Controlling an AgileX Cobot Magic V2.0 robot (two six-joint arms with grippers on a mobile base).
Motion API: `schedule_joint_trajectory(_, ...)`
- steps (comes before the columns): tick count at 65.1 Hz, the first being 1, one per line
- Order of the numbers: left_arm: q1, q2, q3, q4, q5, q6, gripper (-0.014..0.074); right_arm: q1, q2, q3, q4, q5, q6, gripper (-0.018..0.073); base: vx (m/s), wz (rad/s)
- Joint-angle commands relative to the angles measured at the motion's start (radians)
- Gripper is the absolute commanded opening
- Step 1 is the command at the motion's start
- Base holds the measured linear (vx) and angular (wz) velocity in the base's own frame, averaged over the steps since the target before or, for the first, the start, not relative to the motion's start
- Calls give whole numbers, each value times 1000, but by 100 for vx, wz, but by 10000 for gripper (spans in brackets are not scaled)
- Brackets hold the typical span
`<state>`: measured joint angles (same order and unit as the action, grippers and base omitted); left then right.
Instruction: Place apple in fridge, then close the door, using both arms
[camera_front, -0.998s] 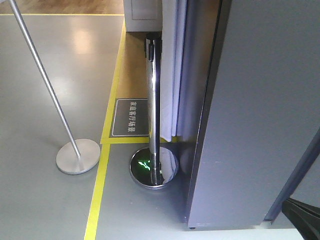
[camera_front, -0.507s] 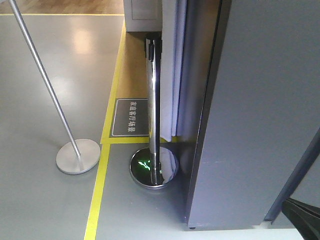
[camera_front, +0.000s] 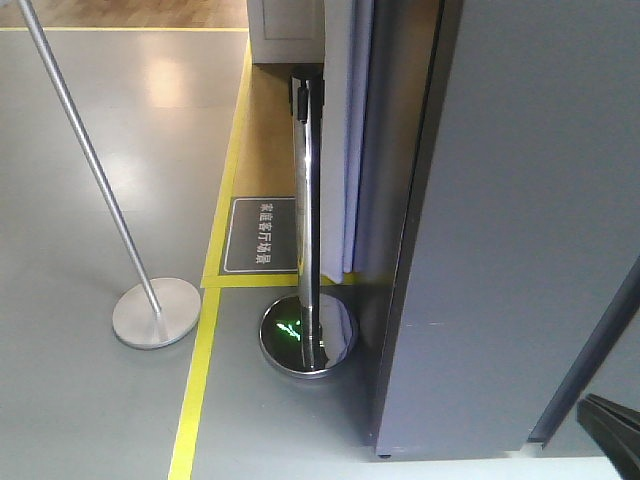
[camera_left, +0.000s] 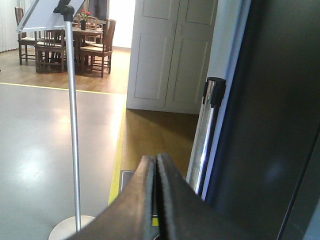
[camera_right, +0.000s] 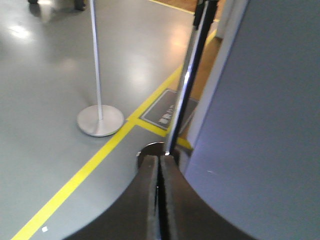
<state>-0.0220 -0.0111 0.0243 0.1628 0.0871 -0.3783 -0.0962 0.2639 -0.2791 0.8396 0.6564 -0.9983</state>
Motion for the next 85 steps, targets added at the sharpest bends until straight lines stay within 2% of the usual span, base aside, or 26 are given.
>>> schedule_joint_trajectory(1, 2, -15, -18, -6, -76, -2, -8, 9, -22, -24, -88, -83, 128, -3, 0, 0)
schedule_joint_trajectory(12, 2, -15, -18, -6, -74, -2, -8, 36, -90, -24, -402, -120, 542, -3, 0, 0)
schedule_joint_trajectory(18, 2, -15, -18, -6, -67, -2, -8, 38, -137, -18, -536, -155, 680, -3, 0, 0)
schedule_joint_trajectory(21, 2, -15, -18, -6, -66, -2, -8, 38, -161, 3, -573, -191, 726, -3, 0, 0)
schedule_joint_trajectory(37, 2, -15, -18, -6, -66, -2, -8, 35, -284, 217, -600, -457, 822, -3, 0, 0)
schedule_joint_trajectory(48, 2, -15, -18, -6, -66, -2, -8, 35, -284, 315, -677, -640, 966, -3, 0, 0)
schedule_joint_trajectory(60, 2, -15, -18, -6, -65, -2, -8, 35, -284, 312, -824, -700, 1032, -3, 0, 0)
schedule_joint_trajectory(85, 2, -15, -18, -6, -65, -2, -8, 35, -284, 310, -825, -772, 1053, -3, 0, 0)
